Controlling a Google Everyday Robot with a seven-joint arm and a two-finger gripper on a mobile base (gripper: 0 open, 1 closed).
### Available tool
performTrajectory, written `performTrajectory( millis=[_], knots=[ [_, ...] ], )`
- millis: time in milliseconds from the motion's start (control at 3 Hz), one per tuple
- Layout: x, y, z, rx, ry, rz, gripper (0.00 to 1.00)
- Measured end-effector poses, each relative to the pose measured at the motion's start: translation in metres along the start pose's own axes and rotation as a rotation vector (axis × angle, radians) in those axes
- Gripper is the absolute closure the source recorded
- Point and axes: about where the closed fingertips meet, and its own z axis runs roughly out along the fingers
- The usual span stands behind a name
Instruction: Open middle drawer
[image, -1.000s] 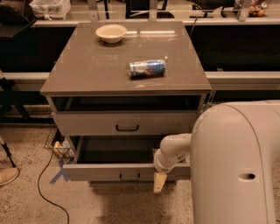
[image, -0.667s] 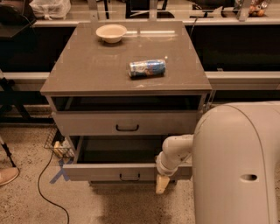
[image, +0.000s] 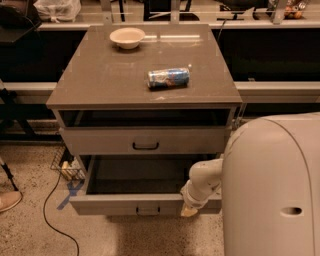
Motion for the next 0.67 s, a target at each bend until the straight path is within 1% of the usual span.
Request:
performTrajectory(
  millis=[333, 667],
  knots=[
    [0.000, 0.000, 0.000, 0.000, 0.000, 0.000, 0.83],
    [0.012, 0.032, -0.005, 0.004, -0.018, 0.053, 1.00]
  ],
)
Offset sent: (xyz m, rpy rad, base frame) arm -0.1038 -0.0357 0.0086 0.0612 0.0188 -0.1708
